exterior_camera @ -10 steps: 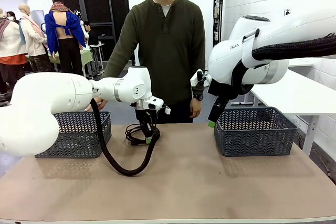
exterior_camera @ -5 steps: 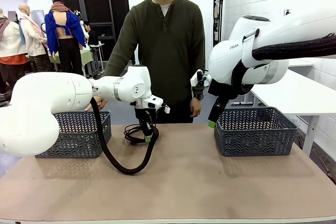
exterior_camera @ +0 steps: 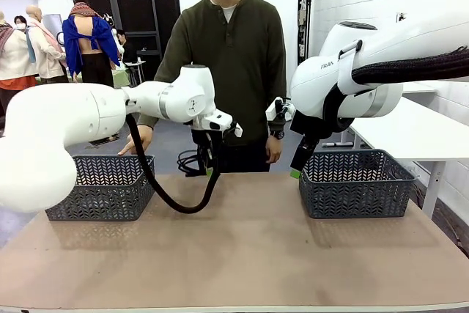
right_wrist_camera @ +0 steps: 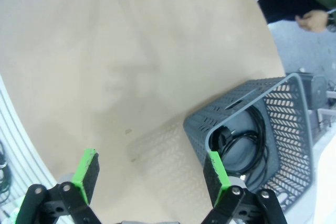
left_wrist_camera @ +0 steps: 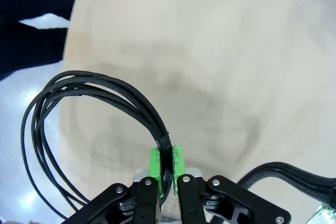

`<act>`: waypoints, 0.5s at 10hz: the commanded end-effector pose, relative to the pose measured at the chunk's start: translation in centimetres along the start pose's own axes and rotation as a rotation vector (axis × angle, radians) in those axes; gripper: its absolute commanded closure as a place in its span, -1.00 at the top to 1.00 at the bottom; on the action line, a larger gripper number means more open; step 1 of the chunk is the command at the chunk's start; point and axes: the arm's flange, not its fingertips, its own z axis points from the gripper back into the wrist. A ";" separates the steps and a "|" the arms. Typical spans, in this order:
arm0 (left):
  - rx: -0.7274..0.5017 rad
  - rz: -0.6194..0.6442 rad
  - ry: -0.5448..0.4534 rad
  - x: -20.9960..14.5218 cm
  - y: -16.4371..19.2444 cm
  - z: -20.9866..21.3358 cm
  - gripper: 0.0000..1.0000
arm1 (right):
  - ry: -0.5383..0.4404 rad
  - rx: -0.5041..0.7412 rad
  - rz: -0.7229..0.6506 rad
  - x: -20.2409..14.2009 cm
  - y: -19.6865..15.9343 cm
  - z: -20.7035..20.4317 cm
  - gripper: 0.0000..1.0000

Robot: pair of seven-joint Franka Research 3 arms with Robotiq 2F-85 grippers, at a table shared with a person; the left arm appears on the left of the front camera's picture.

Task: Organize the cables according to human instructions.
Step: Pick up a bundle of cables and place it in the basket indicated by the human.

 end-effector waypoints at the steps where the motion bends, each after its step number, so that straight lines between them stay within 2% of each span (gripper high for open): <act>1: -0.005 -0.068 0.003 -1.7 -0.5 4.0 -1.00 | 0.011 -0.004 0.000 -0.1 0.0 0.0 1.00; 3: -0.070 -0.115 -0.037 -3.9 -1.7 7.9 -1.00 | 0.011 -0.004 0.000 -0.1 0.0 0.0 1.00; 5: -0.117 -0.146 -0.026 -7.2 -3.2 11.1 -1.00 | 0.011 -0.004 0.000 -0.1 0.0 0.0 1.00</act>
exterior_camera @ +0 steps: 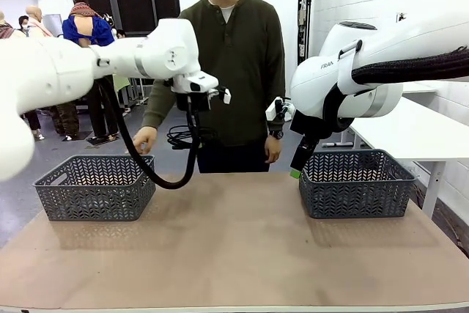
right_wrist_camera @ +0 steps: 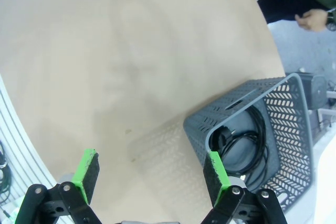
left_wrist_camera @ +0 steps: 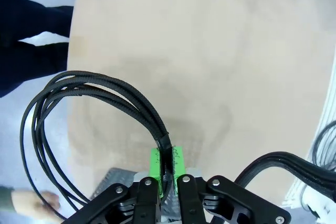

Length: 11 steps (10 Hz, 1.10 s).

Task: Organize the cables according to human instructions.
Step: Pick up a bundle of cables and place it in the basket indicated by the human.

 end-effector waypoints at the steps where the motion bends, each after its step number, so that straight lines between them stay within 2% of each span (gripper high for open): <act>1: -0.069 -0.018 -0.017 -5.1 -3.4 1.6 -1.00 | 0.011 -0.005 0.000 -0.1 0.0 0.0 1.00; 4: -0.007 0.046 0.016 -11.4 -4.7 3.5 -1.00 | 0.011 -0.005 0.000 -0.1 0.0 0.0 1.00; 7: 0.004 0.013 -0.007 -16.5 -5.6 3.9 -1.00 | 0.011 -0.005 0.000 -0.1 0.0 0.0 1.00; 11: -0.008 -0.014 -0.021 -22.3 -3.8 3.5 -1.00 | 0.011 -0.005 0.000 -0.1 0.0 0.0 1.00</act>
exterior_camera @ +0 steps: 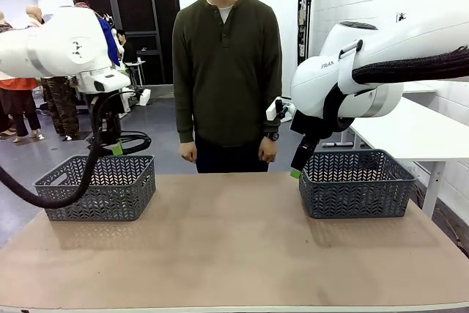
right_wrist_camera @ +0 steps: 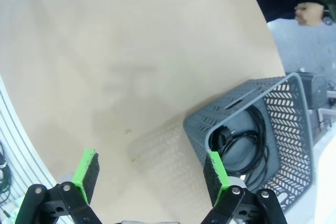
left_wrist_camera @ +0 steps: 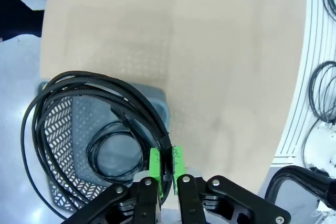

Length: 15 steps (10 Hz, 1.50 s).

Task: Organize the cables according to human instructions.
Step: Pick up a bundle of cables and place it in the basket indicated by the human.

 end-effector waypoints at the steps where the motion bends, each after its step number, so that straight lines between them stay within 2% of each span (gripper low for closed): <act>1: 0.004 -0.012 -0.018 -1.8 0.9 -0.3 -1.00 | 0.012 -0.005 0.002 0.0 0.0 0.0 1.00; 7: -0.062 -0.031 0.025 -5.2 6.0 -2.0 -1.00 | 0.012 -0.005 0.002 0.0 0.0 0.0 1.00; 11: -0.087 -0.021 0.049 -6.1 6.9 -3.9 -1.00 | 0.012 -0.005 0.002 0.0 0.0 0.0 1.00; 15: -0.042 0.030 0.027 -6.4 7.6 -5.3 -1.00 | 0.012 -0.005 0.002 0.0 0.0 0.0 1.00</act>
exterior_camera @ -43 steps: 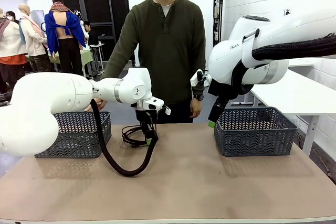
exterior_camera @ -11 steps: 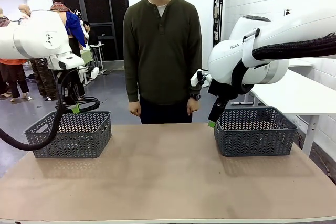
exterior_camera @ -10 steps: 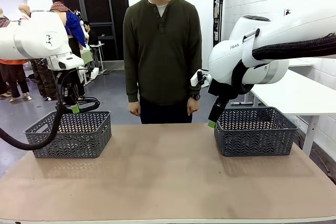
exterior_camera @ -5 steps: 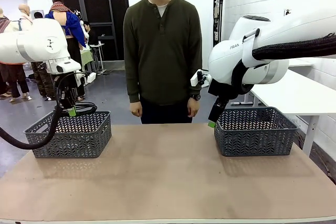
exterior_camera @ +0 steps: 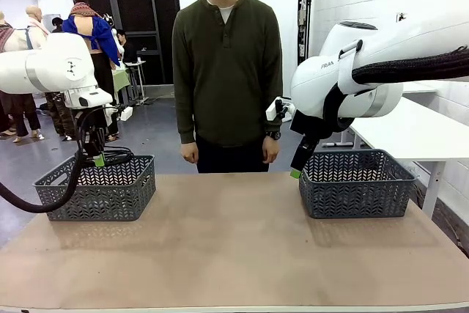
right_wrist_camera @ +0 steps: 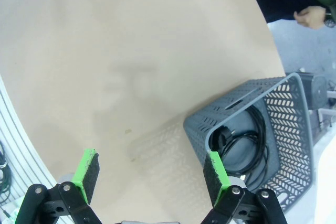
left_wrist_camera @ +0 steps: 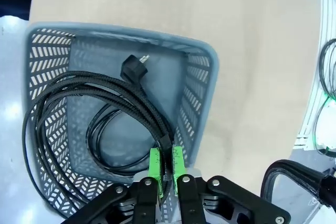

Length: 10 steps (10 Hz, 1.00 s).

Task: Organize the cables according to human instructions.
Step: Pick up a bundle of cables and place it in the basket indicated by the human.

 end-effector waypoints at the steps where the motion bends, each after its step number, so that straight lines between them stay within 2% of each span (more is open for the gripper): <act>1: 0.034 0.033 -0.012 -0.1 0.7 0.0 -1.00 | 0.012 -0.005 0.001 -0.1 0.0 0.0 1.00; 4: 0.018 0.029 -0.012 -0.4 1.2 -0.5 -1.00 | 0.012 -0.005 0.001 -0.1 0.0 0.0 1.00; 9: 0.051 0.085 -0.055 -0.7 1.8 -0.9 0.91 | 0.012 -0.005 0.001 -0.1 0.0 0.0 1.00; 10: 0.046 0.087 -0.056 -0.8 1.6 -1.0 1.00 | 0.012 -0.005 0.001 -0.1 0.0 0.0 1.00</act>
